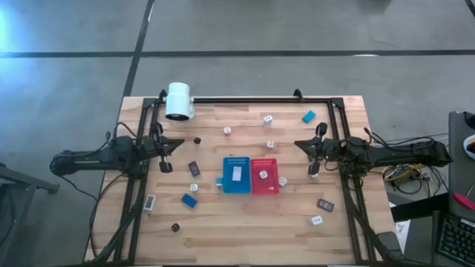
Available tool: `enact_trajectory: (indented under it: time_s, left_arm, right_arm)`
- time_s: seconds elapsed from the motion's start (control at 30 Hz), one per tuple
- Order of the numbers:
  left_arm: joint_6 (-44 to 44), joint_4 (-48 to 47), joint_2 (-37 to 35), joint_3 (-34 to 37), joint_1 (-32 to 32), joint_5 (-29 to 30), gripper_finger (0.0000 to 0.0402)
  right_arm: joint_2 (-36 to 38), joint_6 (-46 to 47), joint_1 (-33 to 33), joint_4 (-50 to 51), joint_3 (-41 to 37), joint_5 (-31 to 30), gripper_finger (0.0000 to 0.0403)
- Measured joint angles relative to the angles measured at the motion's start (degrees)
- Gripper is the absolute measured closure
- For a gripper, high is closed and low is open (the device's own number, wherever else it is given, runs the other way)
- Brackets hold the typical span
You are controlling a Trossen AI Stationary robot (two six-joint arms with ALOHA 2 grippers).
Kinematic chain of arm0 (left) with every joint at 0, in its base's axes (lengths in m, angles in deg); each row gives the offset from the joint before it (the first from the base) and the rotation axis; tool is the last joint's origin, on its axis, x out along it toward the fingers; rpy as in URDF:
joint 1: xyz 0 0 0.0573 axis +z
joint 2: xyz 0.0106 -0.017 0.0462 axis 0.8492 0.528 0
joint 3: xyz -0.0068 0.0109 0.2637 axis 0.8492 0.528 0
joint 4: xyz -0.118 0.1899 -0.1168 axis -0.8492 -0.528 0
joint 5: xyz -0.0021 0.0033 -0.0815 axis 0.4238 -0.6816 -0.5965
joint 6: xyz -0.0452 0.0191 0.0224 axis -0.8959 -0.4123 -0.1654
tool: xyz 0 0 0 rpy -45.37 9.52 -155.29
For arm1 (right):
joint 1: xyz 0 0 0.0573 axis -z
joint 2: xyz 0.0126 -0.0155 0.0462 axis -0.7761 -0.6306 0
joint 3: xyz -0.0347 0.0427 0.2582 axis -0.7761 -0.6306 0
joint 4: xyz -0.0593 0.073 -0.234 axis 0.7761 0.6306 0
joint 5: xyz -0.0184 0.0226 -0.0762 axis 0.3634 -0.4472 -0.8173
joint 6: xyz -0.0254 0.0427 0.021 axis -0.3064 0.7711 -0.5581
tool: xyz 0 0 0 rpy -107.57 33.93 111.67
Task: Sort adapters and digital timers
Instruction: Put the right light blue charger adaptor into the red bin
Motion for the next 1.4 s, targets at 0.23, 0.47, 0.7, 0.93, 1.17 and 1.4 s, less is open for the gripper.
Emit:
enact_trajectory:
  time_s: [0.23, 0.47, 0.7, 0.93, 1.17, 1.4]
  left_arm:
    - [-2.6, 0.0, 0.1, -0.1, 0.0, 0.3, 0.0398]
    - [-3.0, 0.0, 0.1, -0.1, 0.1, 0.4, 0.0393]
    - [-3.6, 0.0, 0.2, -0.1, 0.0, 0.4, 0.0398]
    - [-5.6, 0.4, 0.2, -0.1, 0.0, 0.4, 0.0393]
    - [-5.4, 1.3, 0.2, -0.1, 0.0, 0.3, 0.0393]
    - [-5.2, 2.2, 0.2, -0.1, 0.0, 0.3, 0.0397]
  right_arm:
    - [0.1, 7.0, 0.0, 7.5, 2.8, 2.0, 0.0394]
    - [-4.0, 20.6, 0.0, 42.0, 17.5, 1.3, 0.0394]
    - [-13.9, 34.3, -0.3, 66.1, 30.9, 3.4, 0.0394]
    - [-24.5, 45.0, -0.7, 84.2, 36.2, 7.6, 0.0356]
    - [-33.0, 47.7, -0.9, 85.0, 35.7, 13.3, 0.0261]
    - [-38.0, 48.1, -1.0, 85.3, 35.7, 17.1, 0.0168]
